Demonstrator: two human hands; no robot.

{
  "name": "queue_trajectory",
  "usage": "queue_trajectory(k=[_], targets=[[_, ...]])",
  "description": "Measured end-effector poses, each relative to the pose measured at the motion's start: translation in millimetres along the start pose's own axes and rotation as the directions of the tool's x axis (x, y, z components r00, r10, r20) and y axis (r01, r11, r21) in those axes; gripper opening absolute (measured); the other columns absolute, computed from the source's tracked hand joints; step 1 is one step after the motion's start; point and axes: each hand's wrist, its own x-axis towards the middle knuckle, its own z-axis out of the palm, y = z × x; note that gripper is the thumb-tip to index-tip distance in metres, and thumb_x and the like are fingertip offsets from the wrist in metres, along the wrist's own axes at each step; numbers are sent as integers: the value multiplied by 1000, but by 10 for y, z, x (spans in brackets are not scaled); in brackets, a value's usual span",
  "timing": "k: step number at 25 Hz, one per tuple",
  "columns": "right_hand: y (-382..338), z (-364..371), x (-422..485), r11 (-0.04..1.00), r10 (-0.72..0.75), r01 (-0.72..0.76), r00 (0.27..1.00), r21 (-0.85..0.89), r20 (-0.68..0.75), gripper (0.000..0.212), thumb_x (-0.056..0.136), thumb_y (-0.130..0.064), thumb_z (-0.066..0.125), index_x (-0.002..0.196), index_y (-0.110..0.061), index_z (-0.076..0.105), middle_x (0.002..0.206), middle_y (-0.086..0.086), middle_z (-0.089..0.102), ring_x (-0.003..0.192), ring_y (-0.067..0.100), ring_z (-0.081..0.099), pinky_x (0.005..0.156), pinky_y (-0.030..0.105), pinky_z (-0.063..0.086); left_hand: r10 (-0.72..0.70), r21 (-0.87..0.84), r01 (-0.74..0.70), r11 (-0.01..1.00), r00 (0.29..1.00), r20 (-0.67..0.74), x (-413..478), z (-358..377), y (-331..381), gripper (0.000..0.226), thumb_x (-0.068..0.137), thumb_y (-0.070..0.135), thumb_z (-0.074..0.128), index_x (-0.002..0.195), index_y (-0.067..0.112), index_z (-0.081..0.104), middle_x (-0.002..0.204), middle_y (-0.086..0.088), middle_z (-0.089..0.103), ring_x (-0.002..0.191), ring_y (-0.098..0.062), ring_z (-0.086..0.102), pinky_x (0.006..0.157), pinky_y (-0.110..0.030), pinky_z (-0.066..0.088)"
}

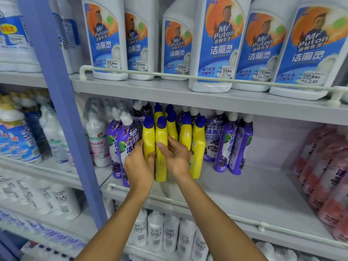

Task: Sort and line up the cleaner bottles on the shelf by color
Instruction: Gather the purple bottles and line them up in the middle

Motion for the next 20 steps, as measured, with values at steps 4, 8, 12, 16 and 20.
queue_trajectory(k=[4,8,12,16,20], targets=[[-5,-27,24,999,27,-27,1000,24,-6,24,83,-42,80,104,-53,72,106,-14,78,105,11,73,99,46,57,-24,-96,24,995,1000,0,16,2,-41,39,85,19,78,120,29,64,99,-6,79,93,-32,75,83,-49,61],[-170,-153,-57,992,98,-93,994,82,-53,55,85,-28,84,134,-18,63,125,3,72,111,12,70,102,36,56,-42,-67,41,997,999,-12,20,-82,48,36,82,10,77,118,13,71,101,-12,77,92,-35,73,85,-43,58],[-391,-676,-137,971,67,-31,987,236,-149,48,87,-10,81,132,-11,64,121,9,72,102,13,72,95,38,59,105,-151,-109,982,994,-30,-154,-130,418,39,82,14,78,120,14,71,111,-5,71,99,-25,69,89,-40,58],[-482,-1512,-36,948,125,10,908,318,-401,42,88,-1,77,128,-10,65,115,9,74,97,14,73,91,41,59,105,-572,53,819,965,239,-337,141,1049,44,85,7,83,124,21,67,118,8,71,114,-6,68,96,-21,57],[-301,-2200,73,973,133,-6,832,230,-539,46,86,-4,79,129,-13,65,116,3,74,99,15,72,98,42,58,80,-650,256,715,894,441,-389,898,1441,52,82,-5,81,127,12,62,114,1,69,101,-11,67,85,-14,56]])
